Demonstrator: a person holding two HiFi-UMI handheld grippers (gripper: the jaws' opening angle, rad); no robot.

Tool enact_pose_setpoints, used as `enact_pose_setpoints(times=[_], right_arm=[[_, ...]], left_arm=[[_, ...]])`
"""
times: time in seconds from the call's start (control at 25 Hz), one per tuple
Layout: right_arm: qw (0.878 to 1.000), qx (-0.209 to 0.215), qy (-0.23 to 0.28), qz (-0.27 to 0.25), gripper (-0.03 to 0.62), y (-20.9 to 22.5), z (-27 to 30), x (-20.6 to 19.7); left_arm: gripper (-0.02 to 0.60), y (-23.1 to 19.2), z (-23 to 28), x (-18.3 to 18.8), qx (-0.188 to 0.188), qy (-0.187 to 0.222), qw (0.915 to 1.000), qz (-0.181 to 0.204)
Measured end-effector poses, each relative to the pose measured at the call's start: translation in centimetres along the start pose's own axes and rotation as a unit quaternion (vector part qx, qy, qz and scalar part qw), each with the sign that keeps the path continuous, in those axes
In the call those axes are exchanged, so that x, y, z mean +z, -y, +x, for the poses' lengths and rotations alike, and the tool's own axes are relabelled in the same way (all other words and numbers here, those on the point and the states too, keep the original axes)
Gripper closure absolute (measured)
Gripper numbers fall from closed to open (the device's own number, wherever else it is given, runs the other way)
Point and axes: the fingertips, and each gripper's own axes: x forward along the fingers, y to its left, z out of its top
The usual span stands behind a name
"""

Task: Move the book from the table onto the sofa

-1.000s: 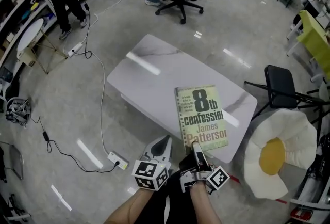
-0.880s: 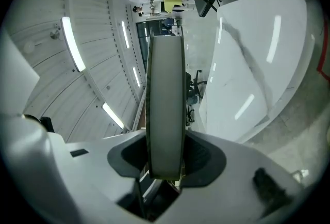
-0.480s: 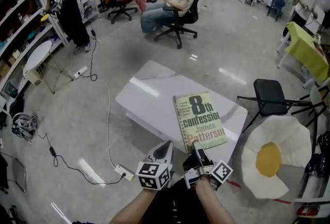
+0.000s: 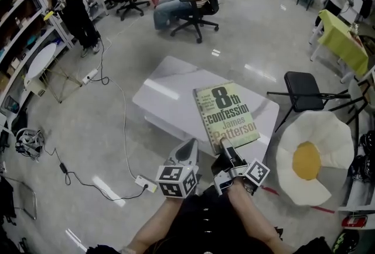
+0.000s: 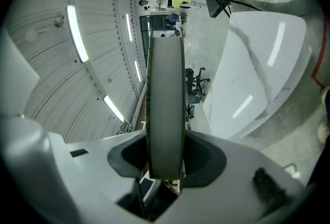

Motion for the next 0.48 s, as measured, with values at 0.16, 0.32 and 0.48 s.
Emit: enact_pose_setpoints(times=[0.16, 0.32, 0.48], right_arm=[[1.0, 0.004, 0.012, 0.005, 0.425, -0.2, -0.6, -0.5], [1.0, 0.001, 0.017, 0.003, 0.425, -0.5, -0.7, -0.6], [1.0, 0.0, 0.021, -0.005, 0.425, -0.6, -1.4, -0.7]], left_arm=[[0.571, 0.1, -0.7, -0.5, -0.011, -0.004, 0.9999, 0.005], [0.571, 0.2, -0.6, -0.3, -0.022, -0.011, 0.9997, 0.007], [0.571, 0.3, -1.0, -0.1, -0.013, -0.007, 0.9997, 0.018]])
